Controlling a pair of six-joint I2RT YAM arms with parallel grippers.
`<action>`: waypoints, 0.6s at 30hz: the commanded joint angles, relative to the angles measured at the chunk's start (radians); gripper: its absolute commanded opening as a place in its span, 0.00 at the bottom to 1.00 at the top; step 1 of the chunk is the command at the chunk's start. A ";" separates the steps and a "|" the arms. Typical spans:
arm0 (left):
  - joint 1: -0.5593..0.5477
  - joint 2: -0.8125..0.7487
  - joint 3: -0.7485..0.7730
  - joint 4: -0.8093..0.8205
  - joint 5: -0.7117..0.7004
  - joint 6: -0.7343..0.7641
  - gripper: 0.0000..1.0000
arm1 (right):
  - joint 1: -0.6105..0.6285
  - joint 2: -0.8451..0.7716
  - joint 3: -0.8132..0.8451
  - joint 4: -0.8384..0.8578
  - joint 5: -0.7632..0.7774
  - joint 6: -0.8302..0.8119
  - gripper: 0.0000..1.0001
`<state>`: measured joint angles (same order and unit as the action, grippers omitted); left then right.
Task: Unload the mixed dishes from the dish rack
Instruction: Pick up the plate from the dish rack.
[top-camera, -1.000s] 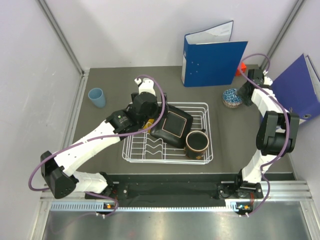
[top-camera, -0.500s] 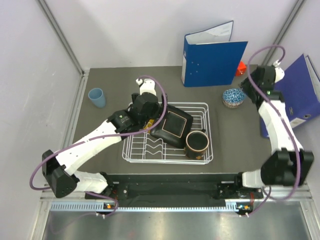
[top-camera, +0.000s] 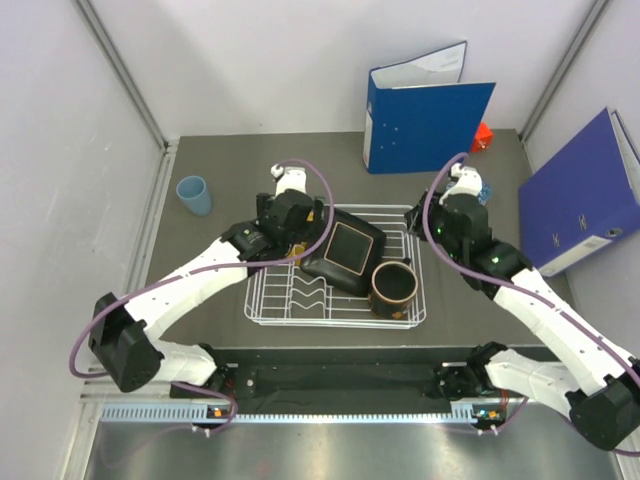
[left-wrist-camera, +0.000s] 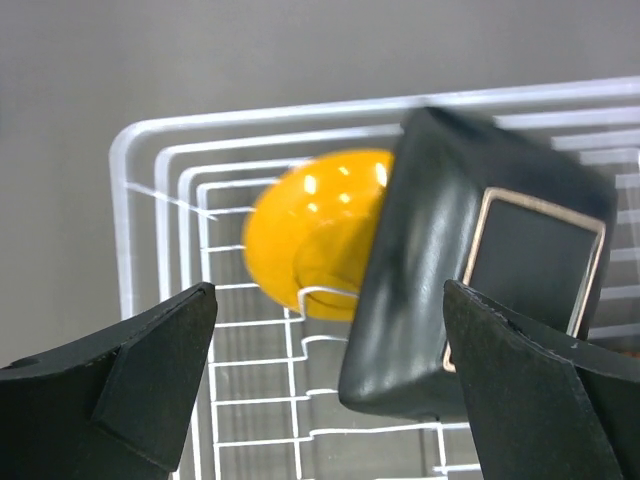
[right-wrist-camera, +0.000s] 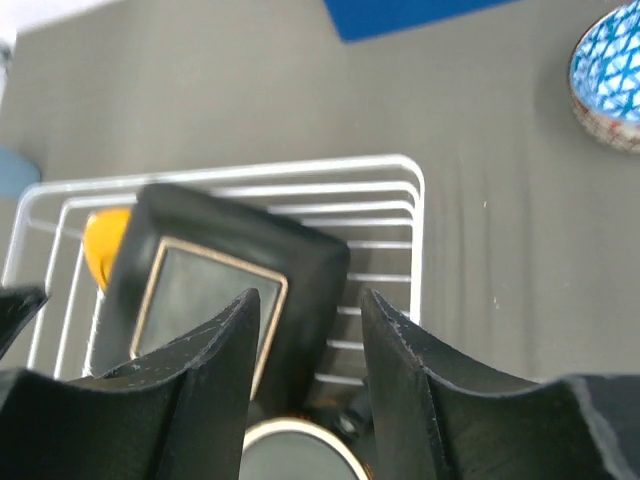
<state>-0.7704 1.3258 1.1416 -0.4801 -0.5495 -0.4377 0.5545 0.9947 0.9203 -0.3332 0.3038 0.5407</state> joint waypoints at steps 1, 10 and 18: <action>0.057 0.033 -0.019 0.118 0.225 0.067 0.99 | 0.008 -0.067 -0.044 0.100 -0.064 -0.065 0.45; 0.252 0.084 -0.045 0.239 0.718 0.024 0.92 | 0.007 -0.085 -0.112 0.171 -0.124 -0.058 0.45; 0.261 0.101 -0.095 0.291 0.899 0.051 0.87 | 0.007 -0.062 -0.166 0.226 -0.180 -0.027 0.45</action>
<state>-0.5110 1.4162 1.0805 -0.2817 0.1959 -0.4007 0.5545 0.9264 0.7658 -0.1898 0.1619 0.4995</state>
